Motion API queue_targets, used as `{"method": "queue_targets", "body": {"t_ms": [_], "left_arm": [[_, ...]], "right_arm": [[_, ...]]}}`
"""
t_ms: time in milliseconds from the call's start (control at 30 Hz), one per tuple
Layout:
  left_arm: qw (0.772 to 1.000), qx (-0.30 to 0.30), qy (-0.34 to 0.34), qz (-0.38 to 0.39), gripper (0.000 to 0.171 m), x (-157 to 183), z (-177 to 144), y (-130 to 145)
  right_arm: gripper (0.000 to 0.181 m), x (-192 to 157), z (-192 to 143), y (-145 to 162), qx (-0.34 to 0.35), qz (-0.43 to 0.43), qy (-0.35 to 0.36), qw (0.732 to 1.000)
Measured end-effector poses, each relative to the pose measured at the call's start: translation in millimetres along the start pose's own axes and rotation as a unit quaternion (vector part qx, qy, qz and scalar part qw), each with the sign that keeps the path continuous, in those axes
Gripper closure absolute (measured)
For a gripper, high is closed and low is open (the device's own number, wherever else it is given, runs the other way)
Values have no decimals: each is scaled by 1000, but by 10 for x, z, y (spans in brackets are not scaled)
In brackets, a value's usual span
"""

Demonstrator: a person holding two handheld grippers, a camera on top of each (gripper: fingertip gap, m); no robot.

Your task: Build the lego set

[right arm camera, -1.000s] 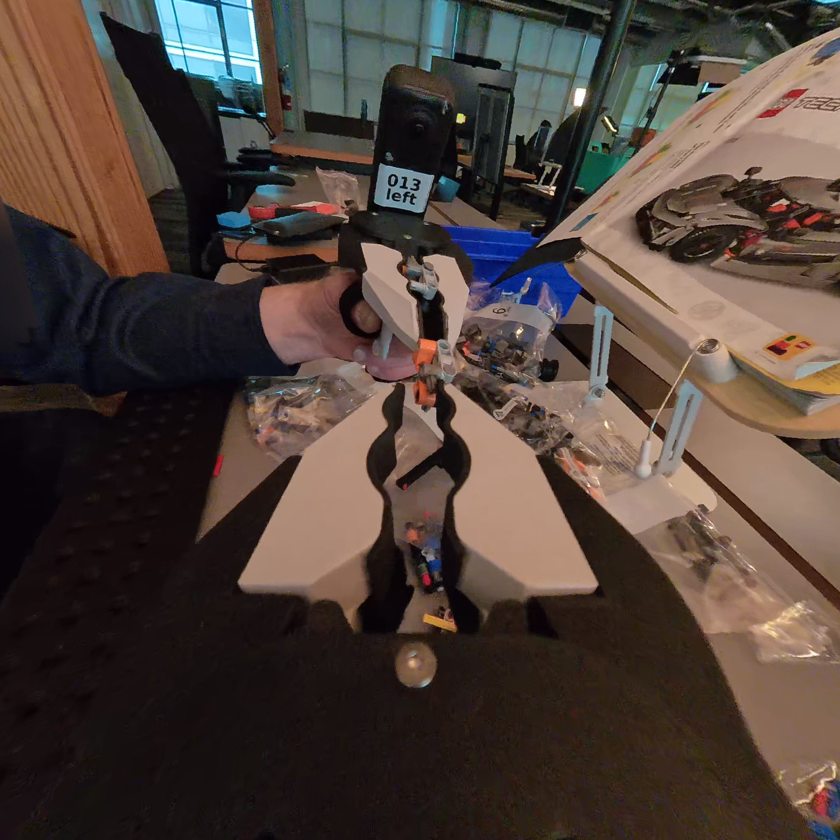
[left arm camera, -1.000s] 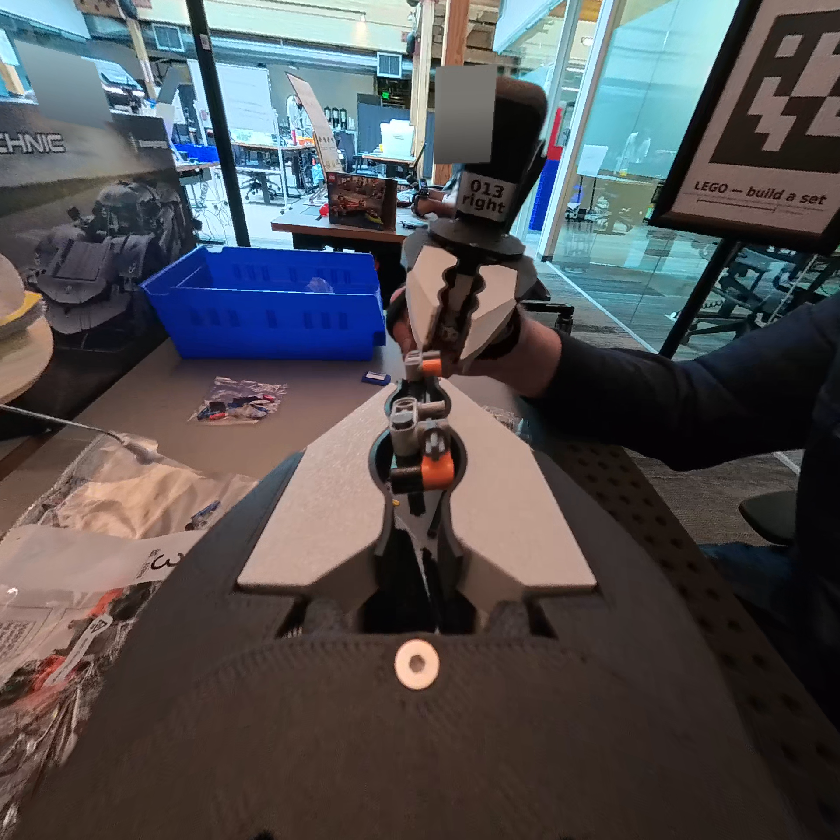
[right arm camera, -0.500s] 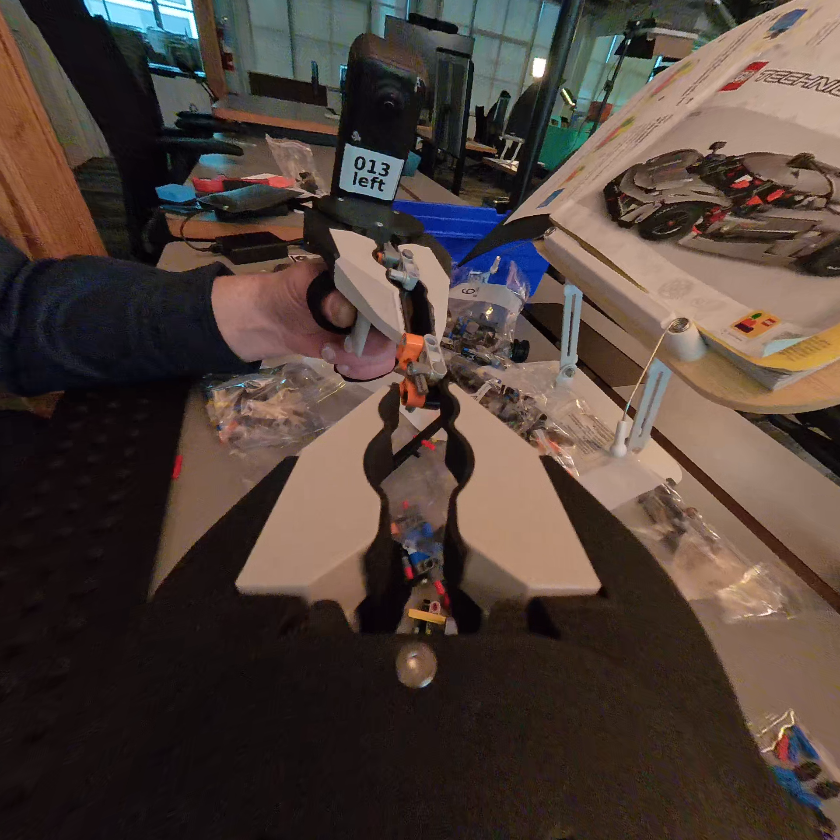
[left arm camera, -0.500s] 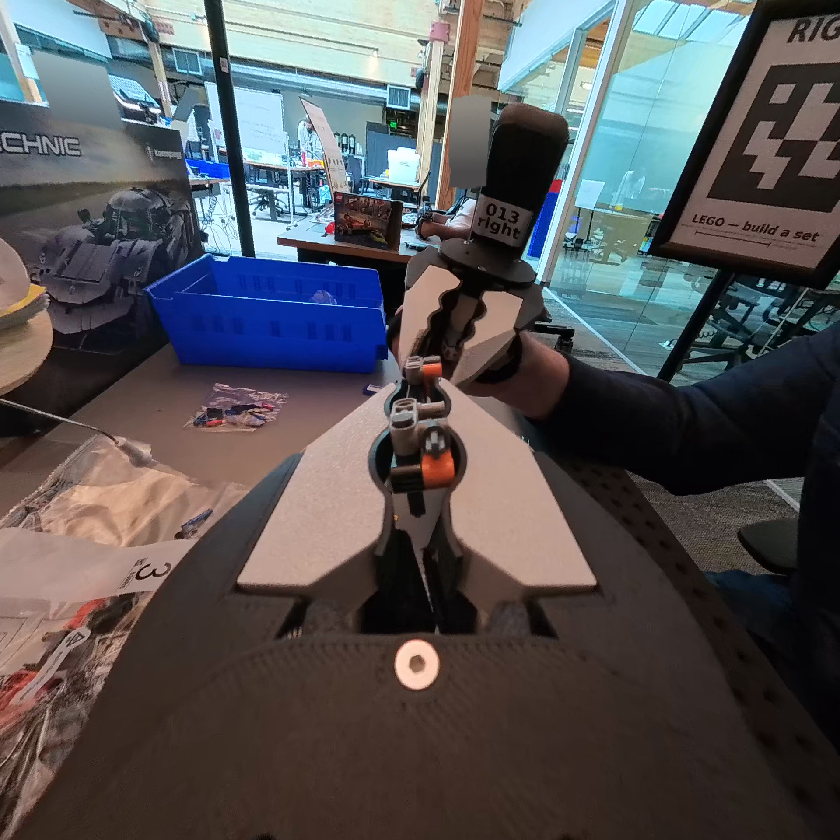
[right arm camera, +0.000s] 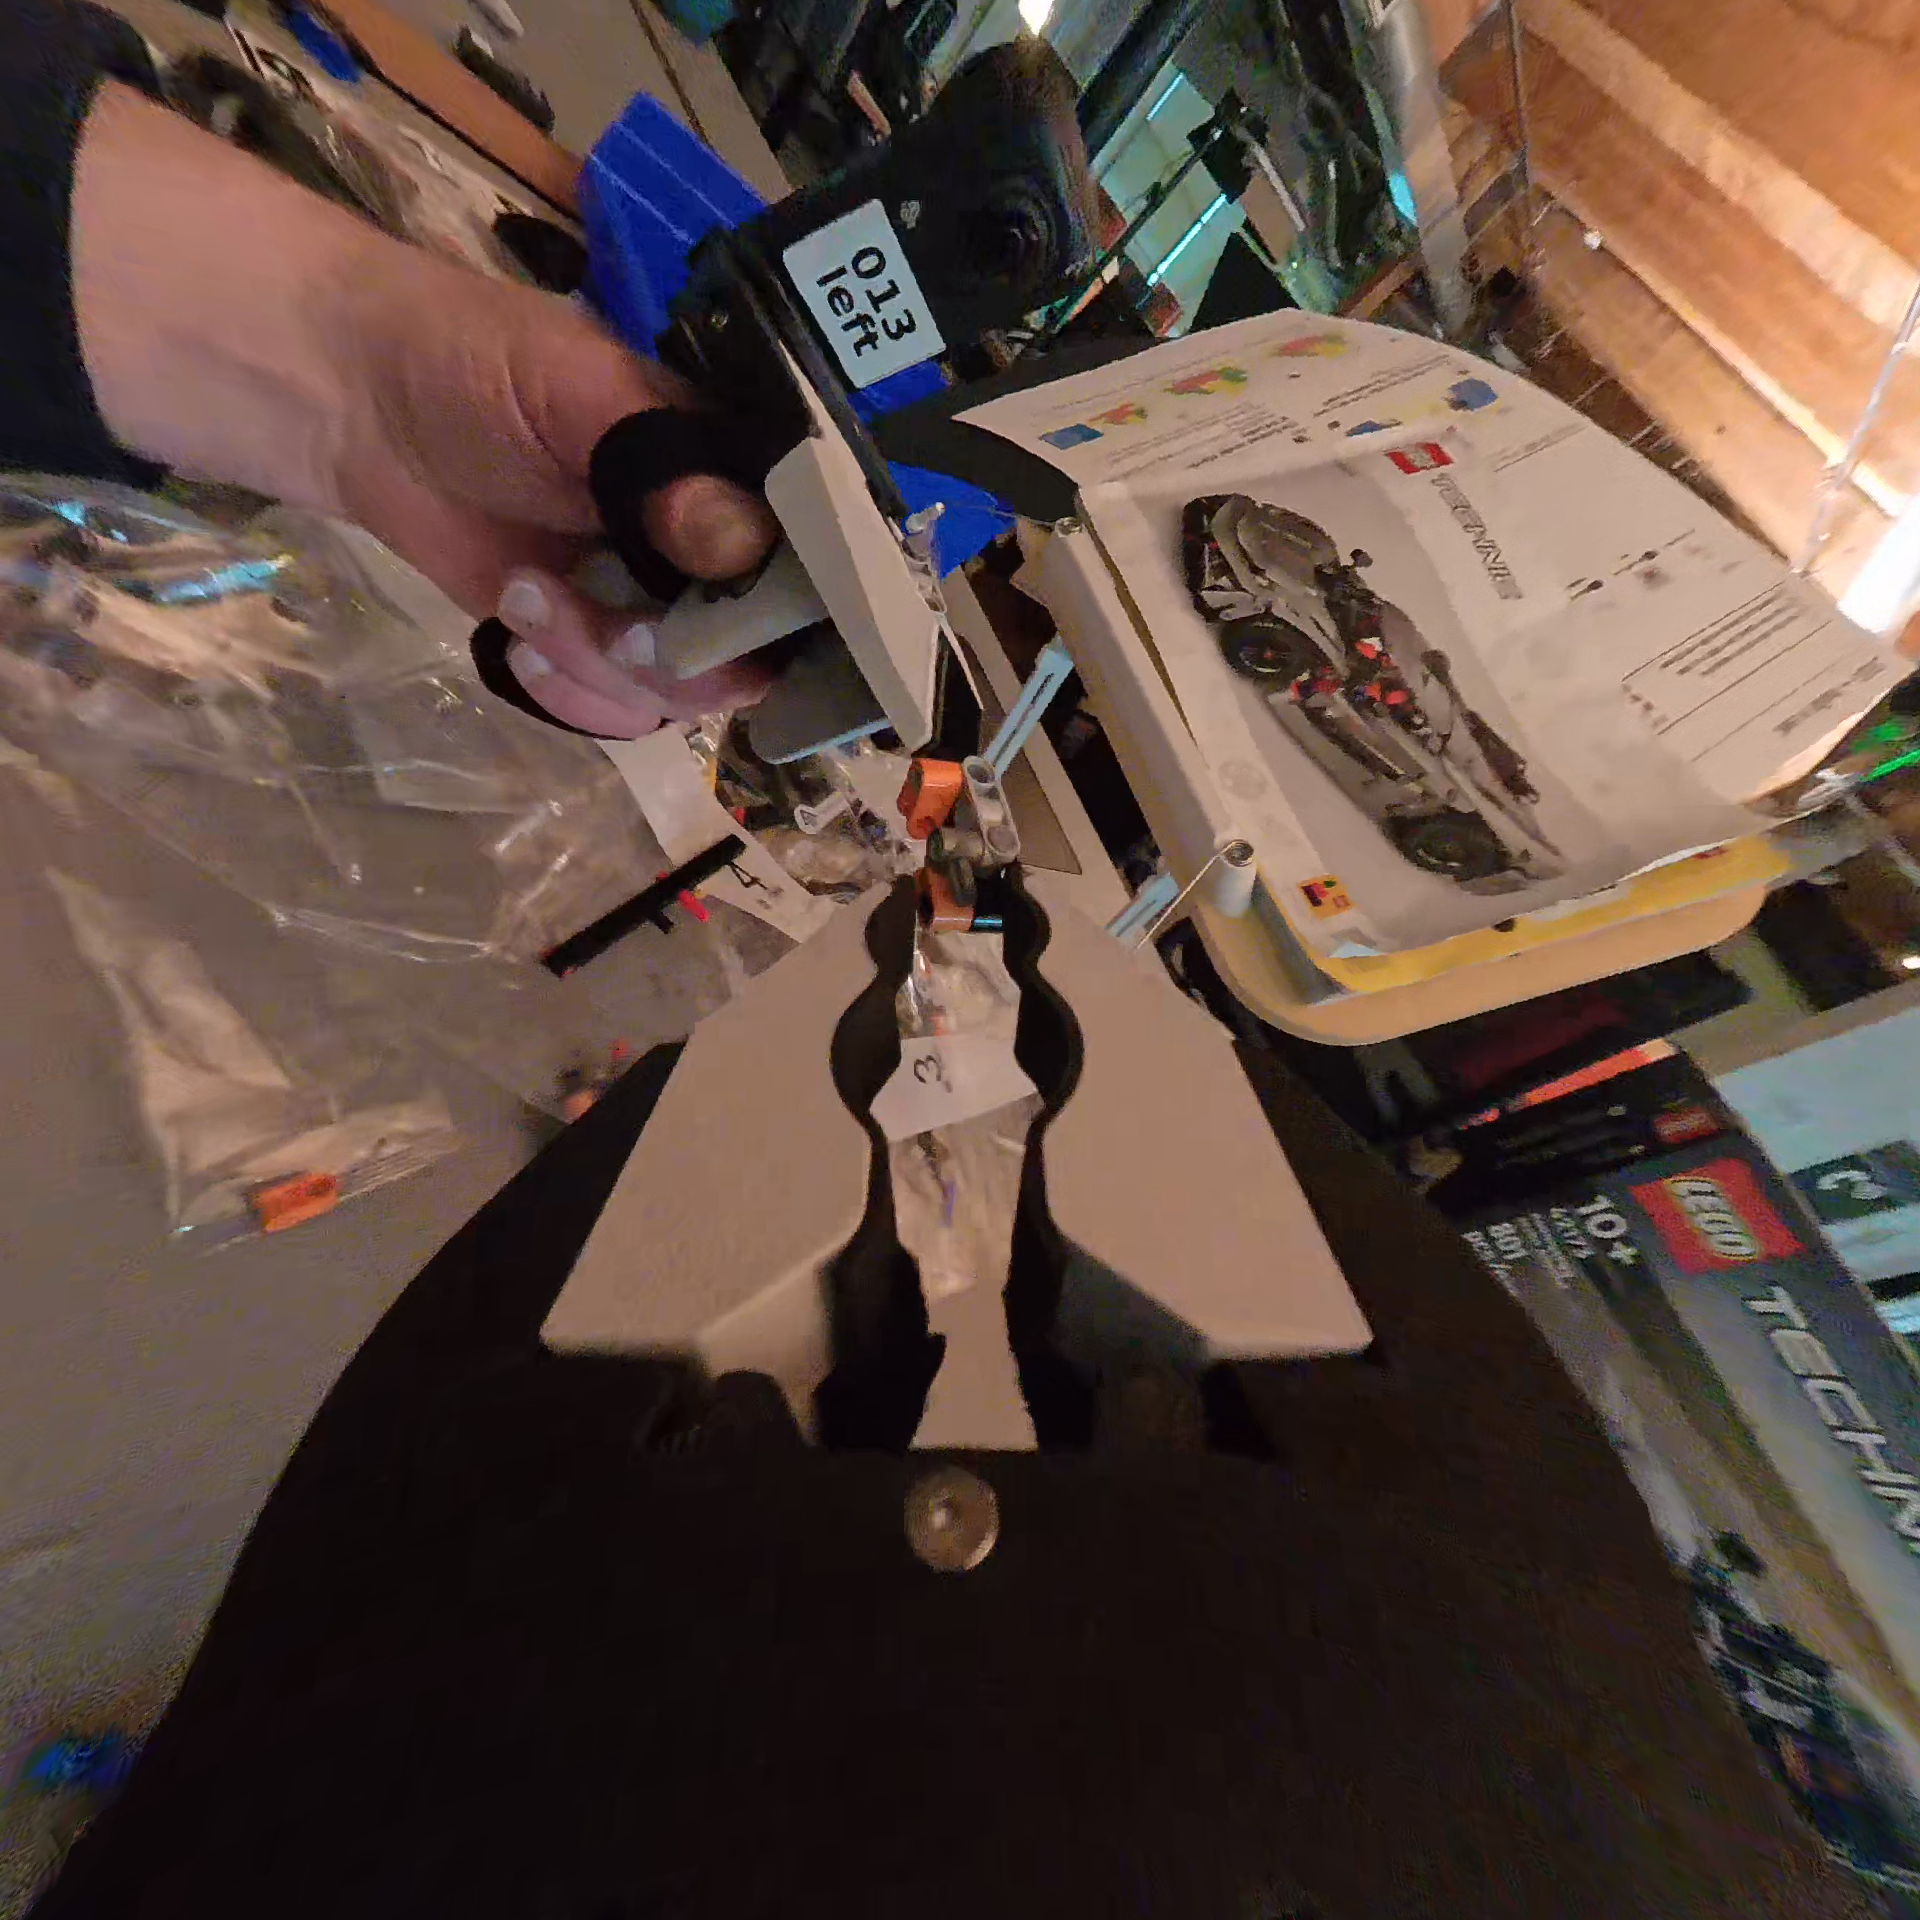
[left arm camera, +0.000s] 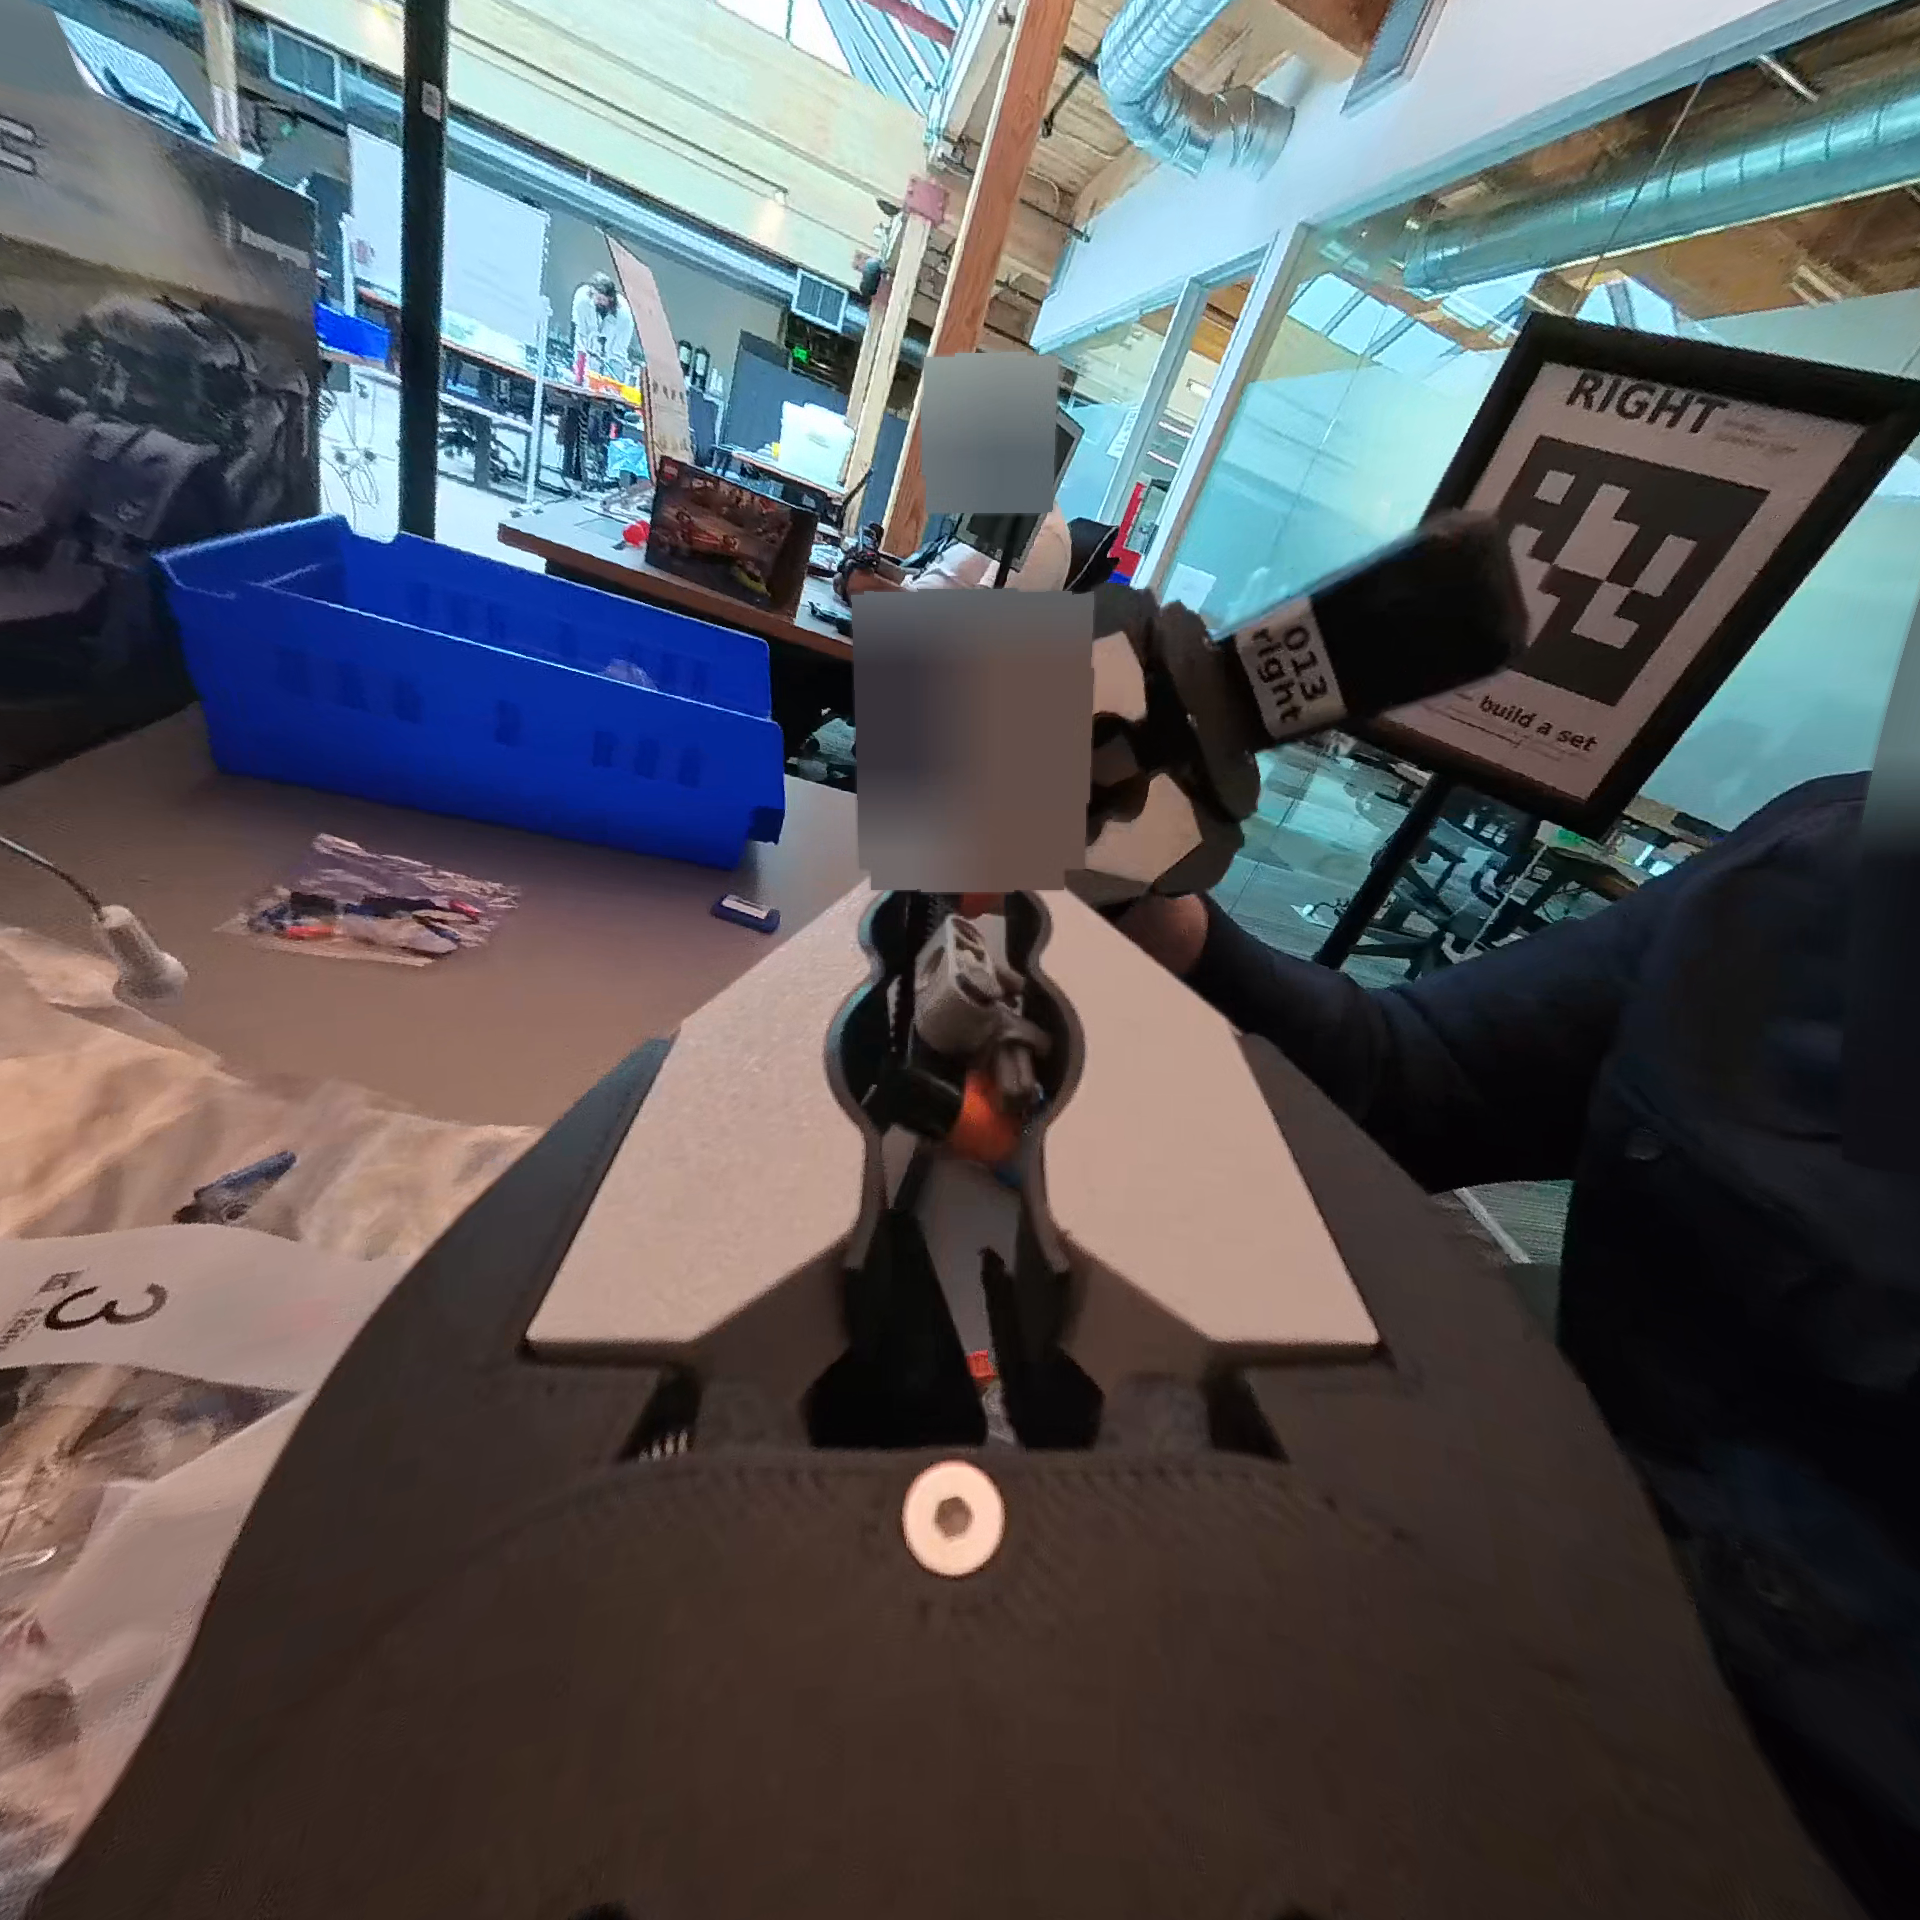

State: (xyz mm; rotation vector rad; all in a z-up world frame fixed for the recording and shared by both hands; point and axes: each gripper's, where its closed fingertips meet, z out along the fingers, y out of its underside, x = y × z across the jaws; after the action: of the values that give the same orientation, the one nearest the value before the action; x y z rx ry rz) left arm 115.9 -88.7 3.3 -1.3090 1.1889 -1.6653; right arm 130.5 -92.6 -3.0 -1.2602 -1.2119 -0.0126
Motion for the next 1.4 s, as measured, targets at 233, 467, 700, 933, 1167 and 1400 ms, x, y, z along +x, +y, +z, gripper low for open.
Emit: {"method": "queue_targets", "body": {"t_ms": [233,467,700,933,1167,1400], "left_arm": [[991,-34,-73,111,156,-62,-4,18],[898,-119,-207,370,156,-80,84,21],[779,-188,-287,525,156,-159,248,95],[713,-223,-321,583,156,-239,251,117],[666,-219,-368,611,156,-289,183,-10],[627,-238,-385,634,156,-314,290,35]], "right_arm": [[156,48,-60,-60,52,73,-28,996],[145,110,-60,-19,68,166,-66,982],[157,180,19,121,54,232,-66,969],[164,139,40,219,4,145,-30,989],[151,220,4,272,24,281,-58,958],[154,221,80,304,44,383,-83,919]]}}
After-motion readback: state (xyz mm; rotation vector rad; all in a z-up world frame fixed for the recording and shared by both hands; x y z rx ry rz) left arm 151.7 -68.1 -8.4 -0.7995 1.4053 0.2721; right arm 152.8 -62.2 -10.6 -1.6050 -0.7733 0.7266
